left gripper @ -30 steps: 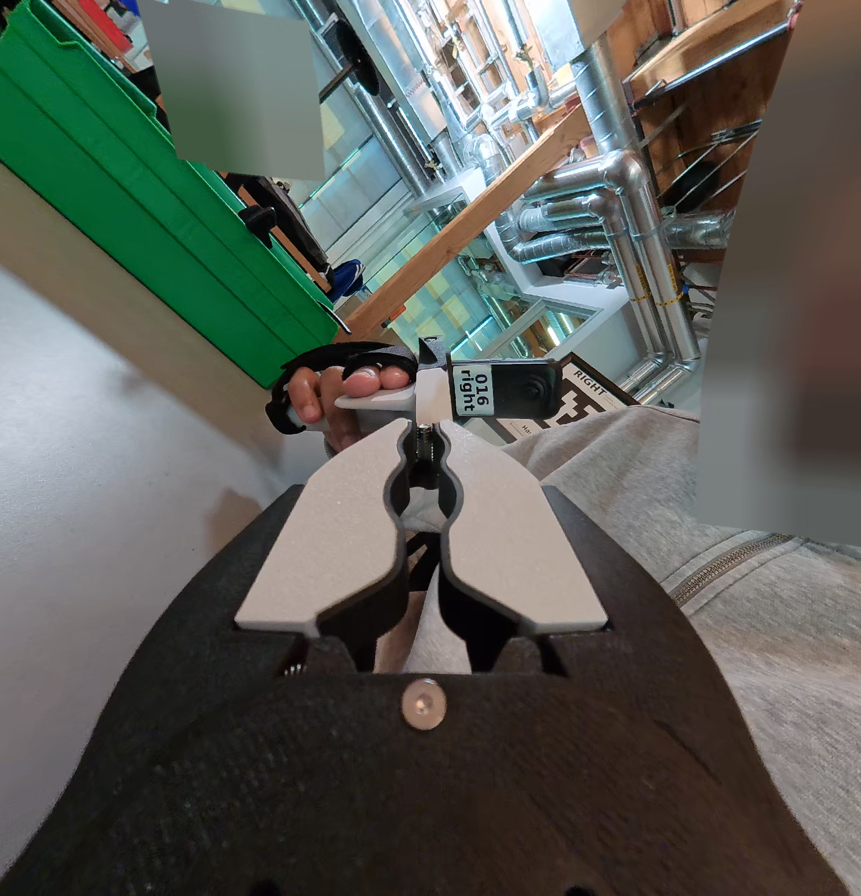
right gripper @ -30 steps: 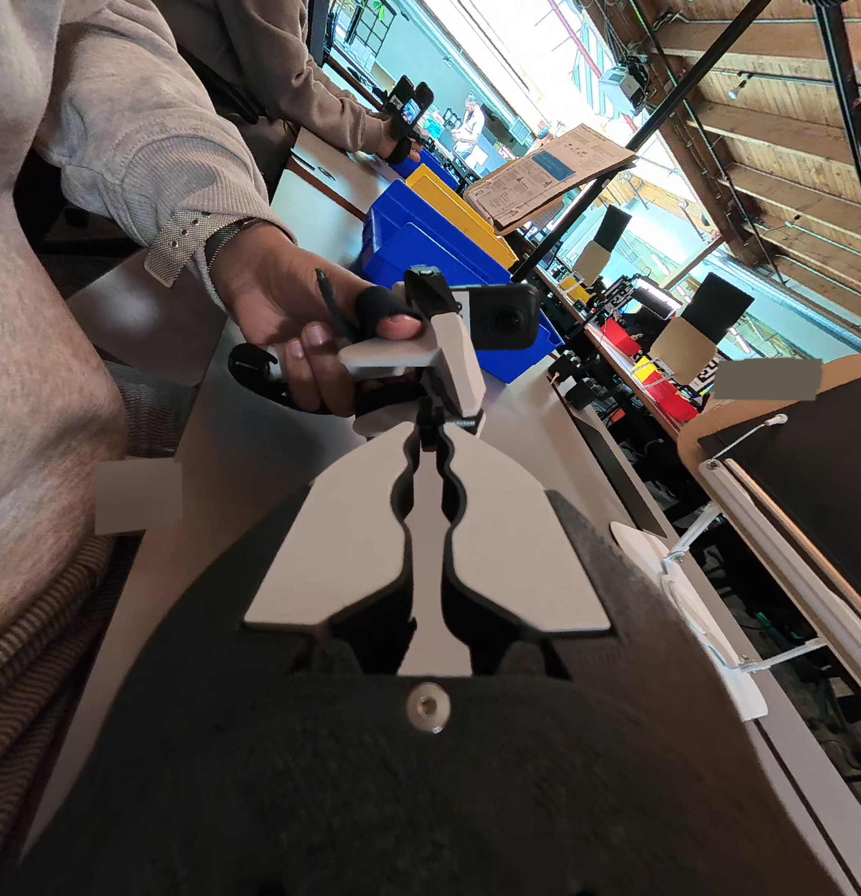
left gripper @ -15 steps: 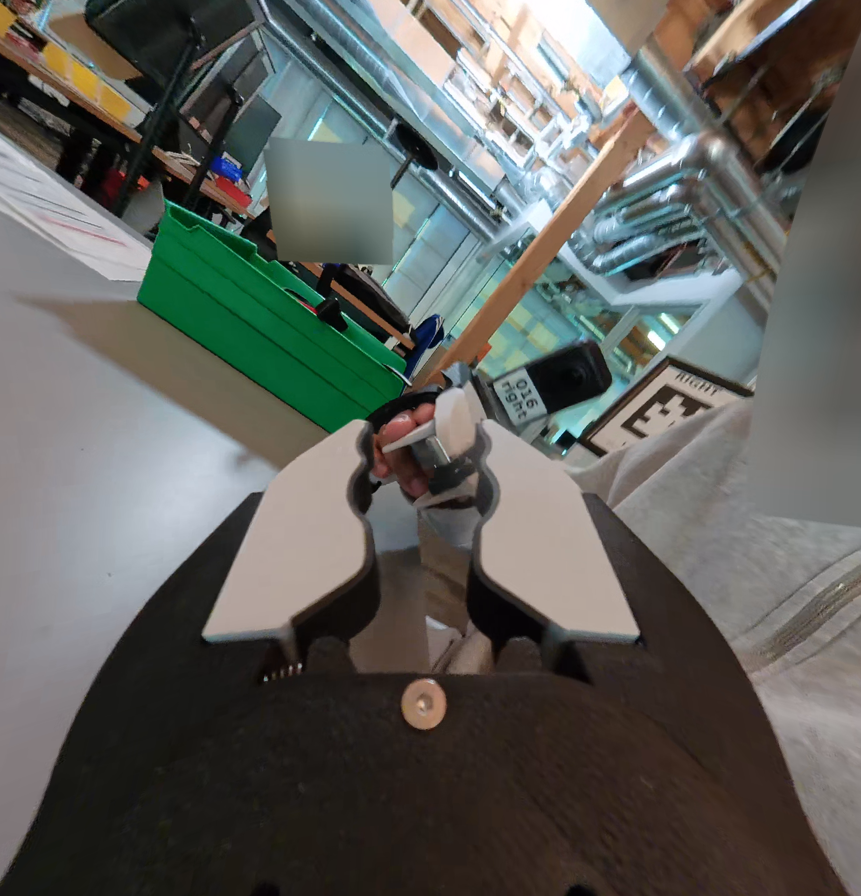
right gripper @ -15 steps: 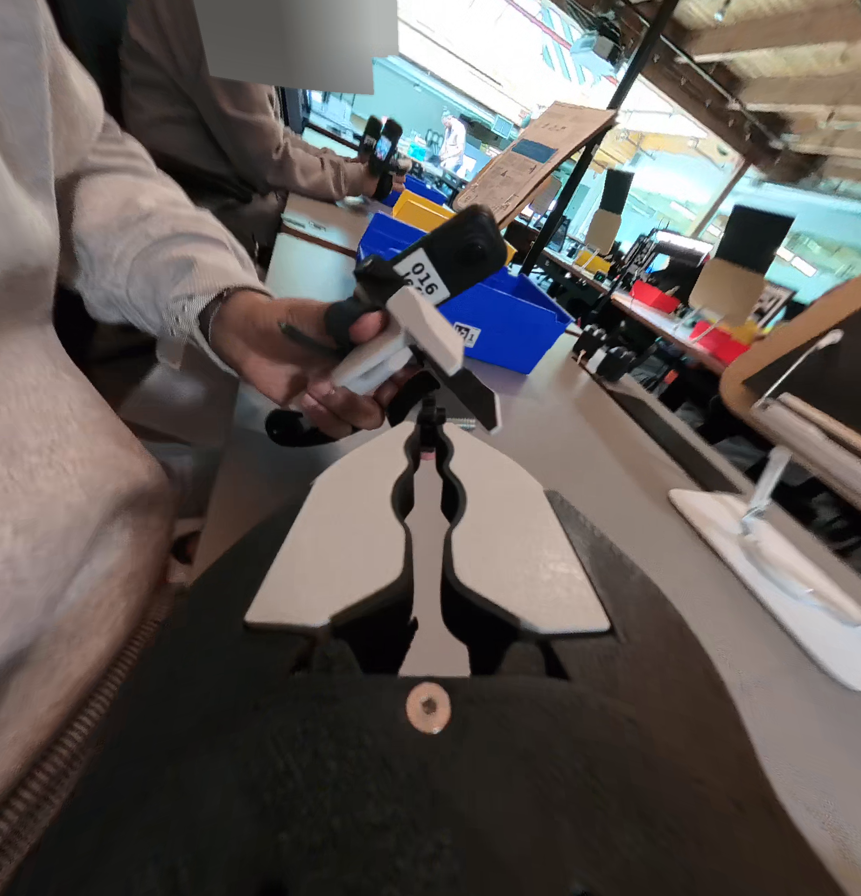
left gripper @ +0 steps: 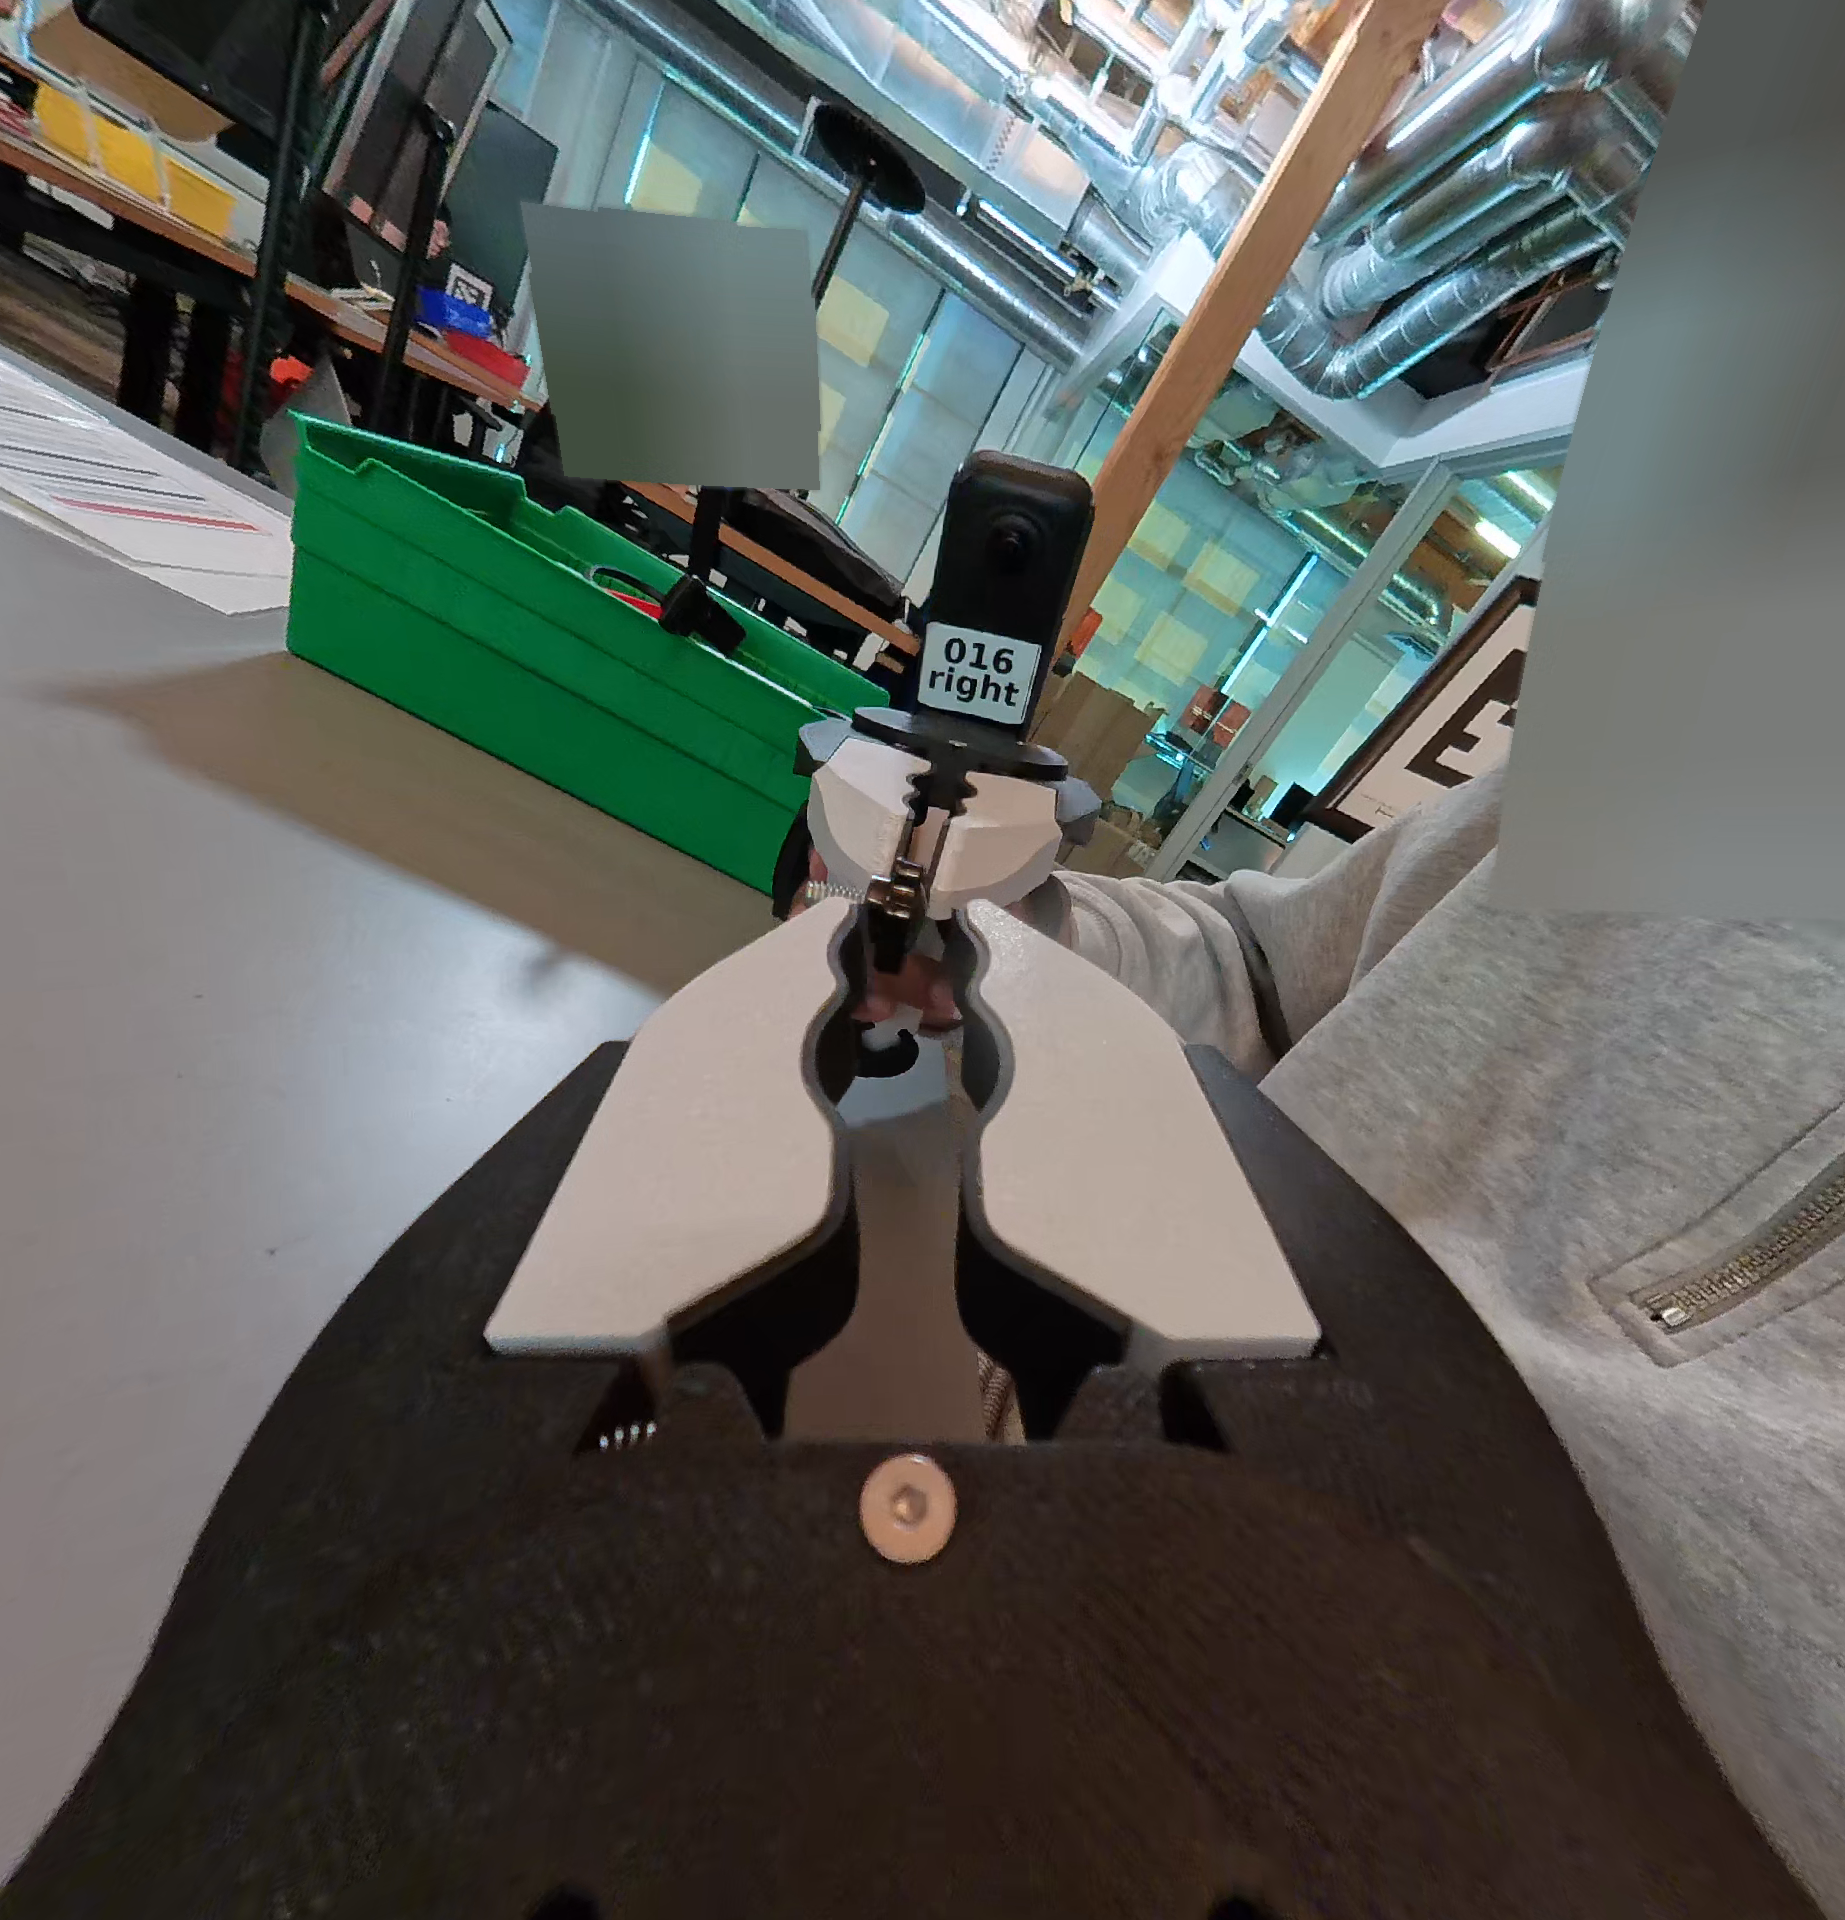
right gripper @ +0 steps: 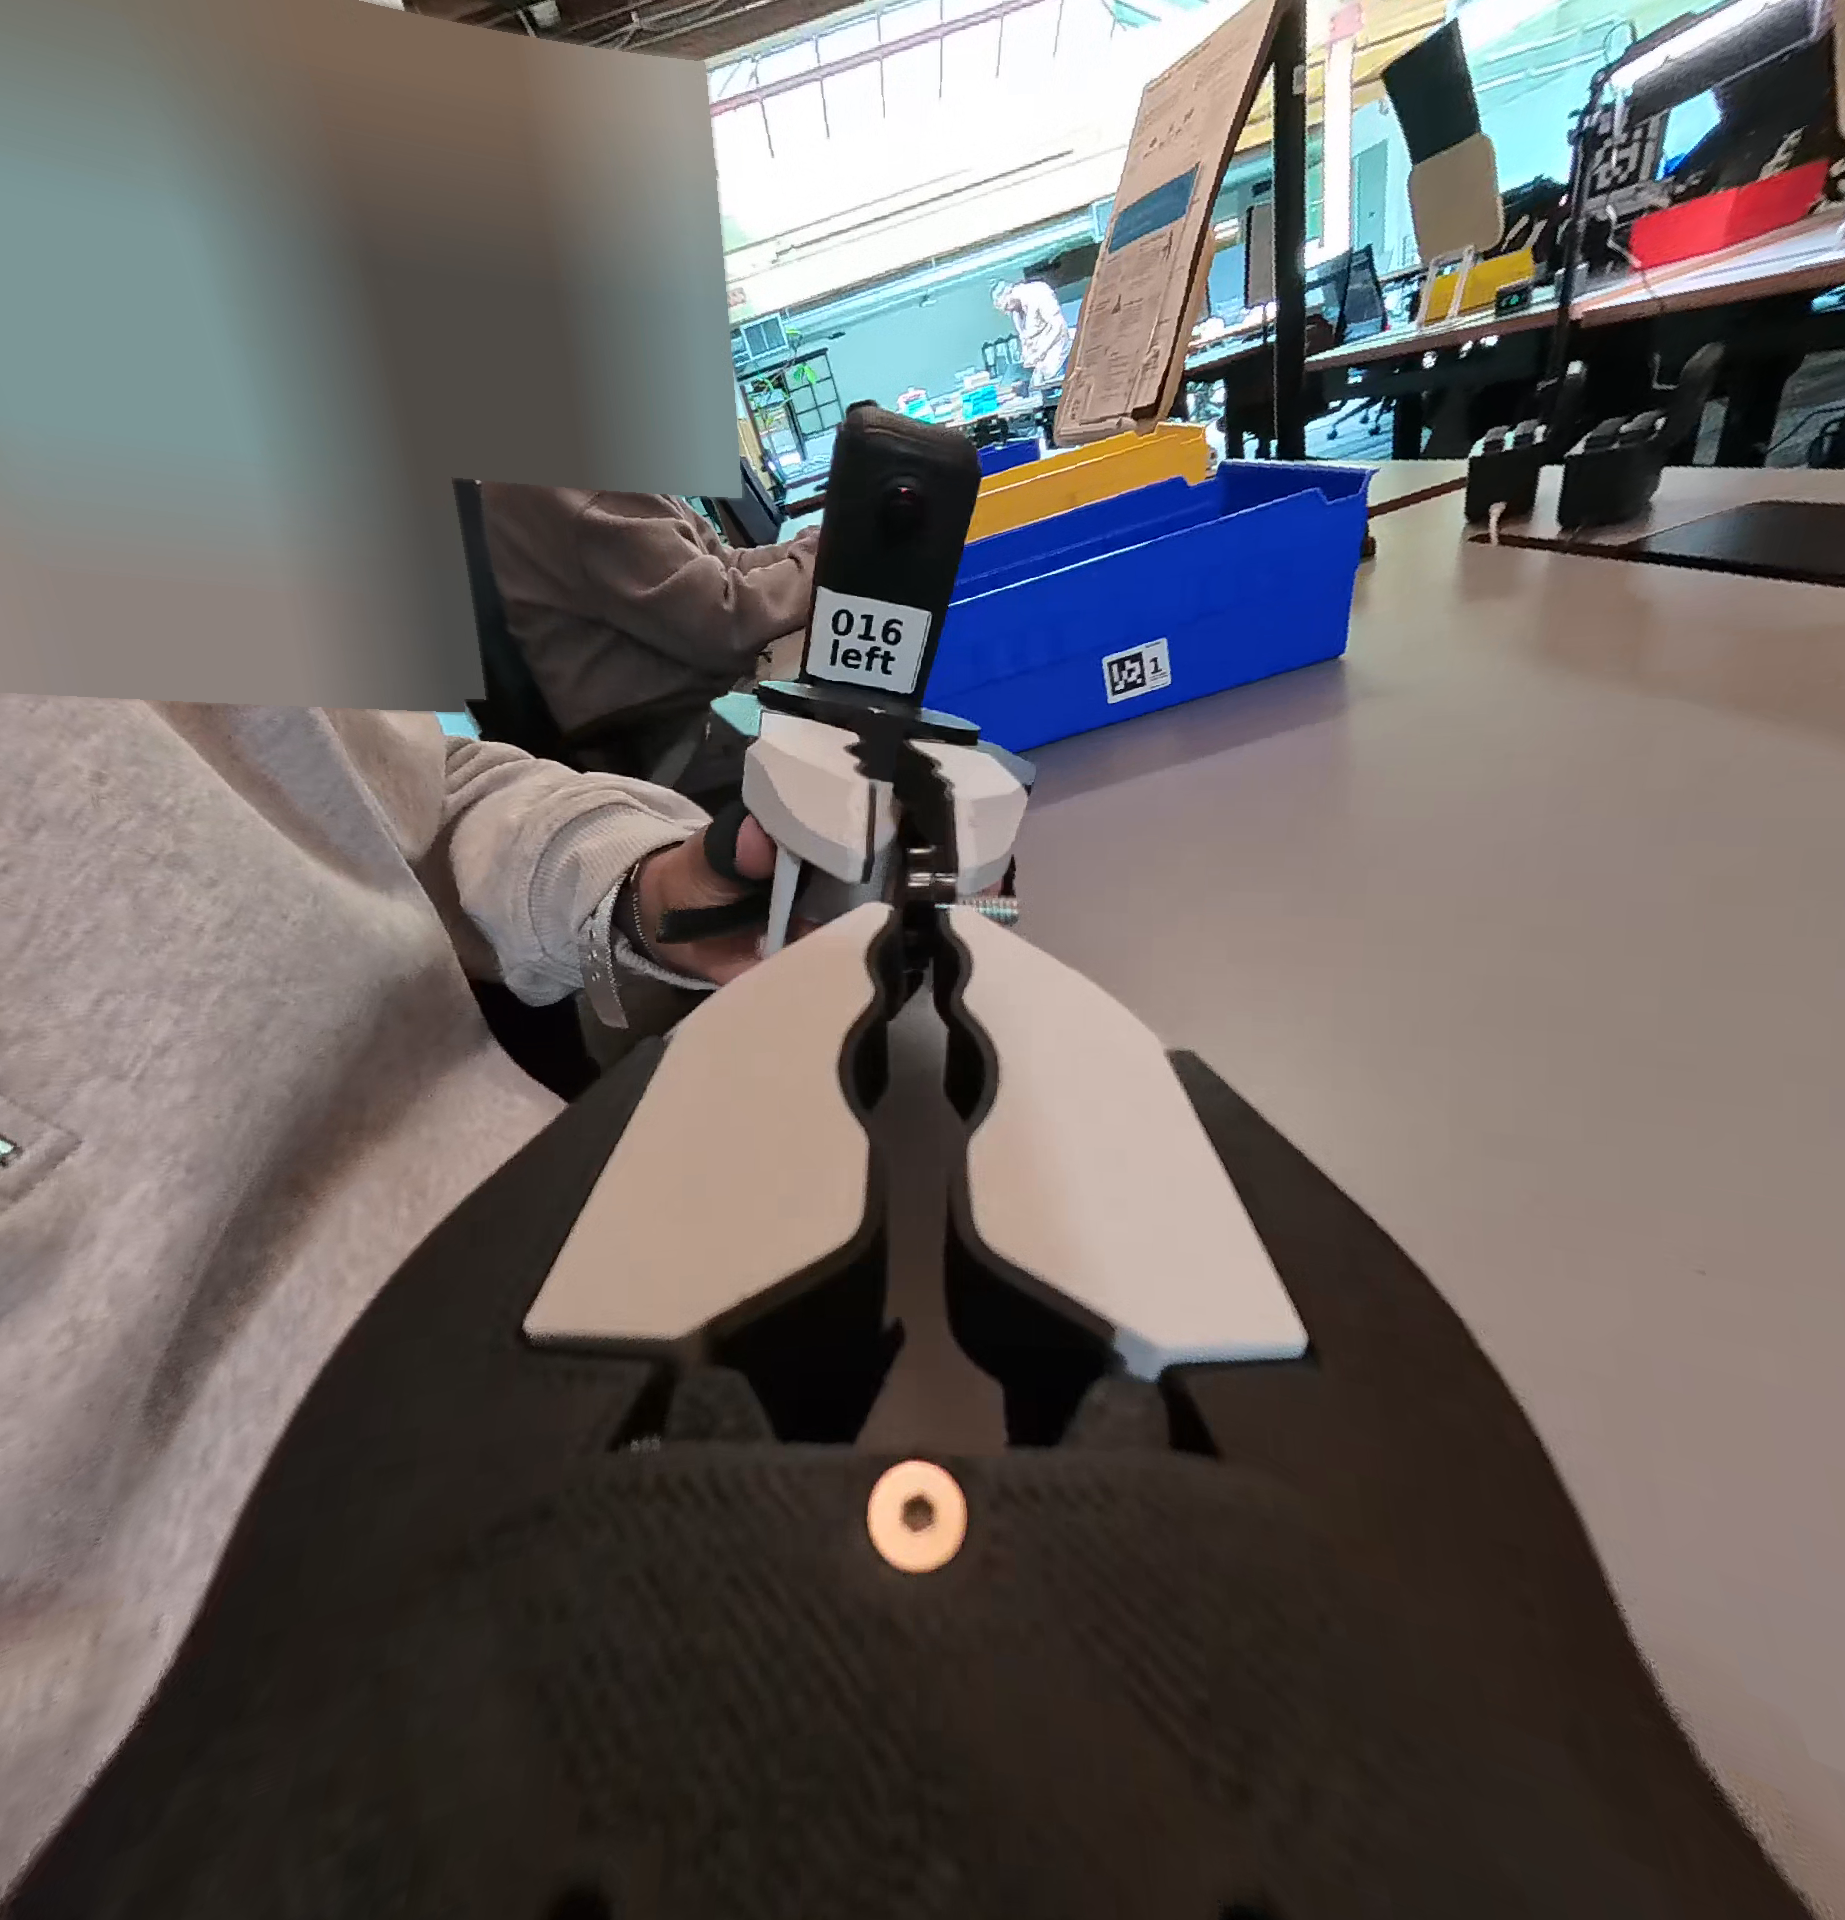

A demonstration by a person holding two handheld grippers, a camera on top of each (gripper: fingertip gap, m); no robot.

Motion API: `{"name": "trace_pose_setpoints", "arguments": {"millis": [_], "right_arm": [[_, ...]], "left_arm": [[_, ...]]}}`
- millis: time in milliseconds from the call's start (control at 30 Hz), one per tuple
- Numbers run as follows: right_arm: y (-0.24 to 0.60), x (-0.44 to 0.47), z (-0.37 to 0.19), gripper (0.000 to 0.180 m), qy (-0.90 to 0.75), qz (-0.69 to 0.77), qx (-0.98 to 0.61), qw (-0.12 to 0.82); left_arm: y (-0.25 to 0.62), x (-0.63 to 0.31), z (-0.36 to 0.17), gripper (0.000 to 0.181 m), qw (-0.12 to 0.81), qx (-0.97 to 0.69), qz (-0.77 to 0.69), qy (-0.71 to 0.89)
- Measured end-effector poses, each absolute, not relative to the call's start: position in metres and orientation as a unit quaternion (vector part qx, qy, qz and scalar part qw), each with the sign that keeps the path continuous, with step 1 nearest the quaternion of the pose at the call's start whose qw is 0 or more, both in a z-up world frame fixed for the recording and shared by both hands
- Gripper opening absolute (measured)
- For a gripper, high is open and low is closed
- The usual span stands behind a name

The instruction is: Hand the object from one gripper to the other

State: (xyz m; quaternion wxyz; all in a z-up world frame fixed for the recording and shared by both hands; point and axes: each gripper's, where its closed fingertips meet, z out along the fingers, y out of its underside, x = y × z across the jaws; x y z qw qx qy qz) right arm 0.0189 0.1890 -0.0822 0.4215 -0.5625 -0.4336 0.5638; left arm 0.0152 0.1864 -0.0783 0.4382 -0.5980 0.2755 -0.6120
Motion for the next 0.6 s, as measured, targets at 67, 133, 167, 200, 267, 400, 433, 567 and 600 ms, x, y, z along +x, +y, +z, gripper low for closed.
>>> {"name": "trace_pose_setpoints", "arguments": {"millis": [67,133,167,200,267,400,433,567,600], "right_arm": [[0.187,0.018,-0.083,0.006,-0.435,0.568,-0.562,0.415],[0.188,0.018,-0.084,0.006,-0.434,0.568,-0.564,0.414],[0.188,0.018,-0.084,0.006,-0.433,0.568,-0.565,0.414],[0.189,0.018,-0.085,0.006,-0.433,0.568,-0.564,0.414],[0.191,0.018,-0.085,0.007,-0.431,0.565,-0.563,0.422],[0.198,0.018,-0.082,0.037,-0.447,0.523,-0.537,0.488],[0.197,0.018,-0.081,0.041,-0.461,0.506,-0.523,0.508],[0.190,0.015,-0.081,0.043,-0.531,0.409,-0.464,0.579],[0.188,0.013,-0.083,0.043,-0.545,0.384,-0.455,0.591]], "left_arm": [[0.186,0.016,-0.080,0.011,0.441,-0.600,-0.605,0.281],[0.187,0.016,-0.082,0.007,0.443,-0.606,-0.595,0.286],[0.187,0.016,-0.082,0.005,0.442,-0.607,-0.595,0.287],[0.187,0.016,-0.082,0.004,0.439,-0.609,-0.596,0.286],[0.188,0.015,-0.084,0.005,0.431,-0.613,-0.600,0.280],[0.192,0.012,-0.086,0.005,0.404,-0.616,-0.631,0.243],[0.194,0.011,-0.086,0.004,0.395,-0.617,-0.641,0.230],[0.197,0.009,-0.089,0.005,0.348,-0.615,-0.683,0.185],[0.196,0.009,-0.090,0.005,0.336,-0.615,-0.691,0.180]]}}
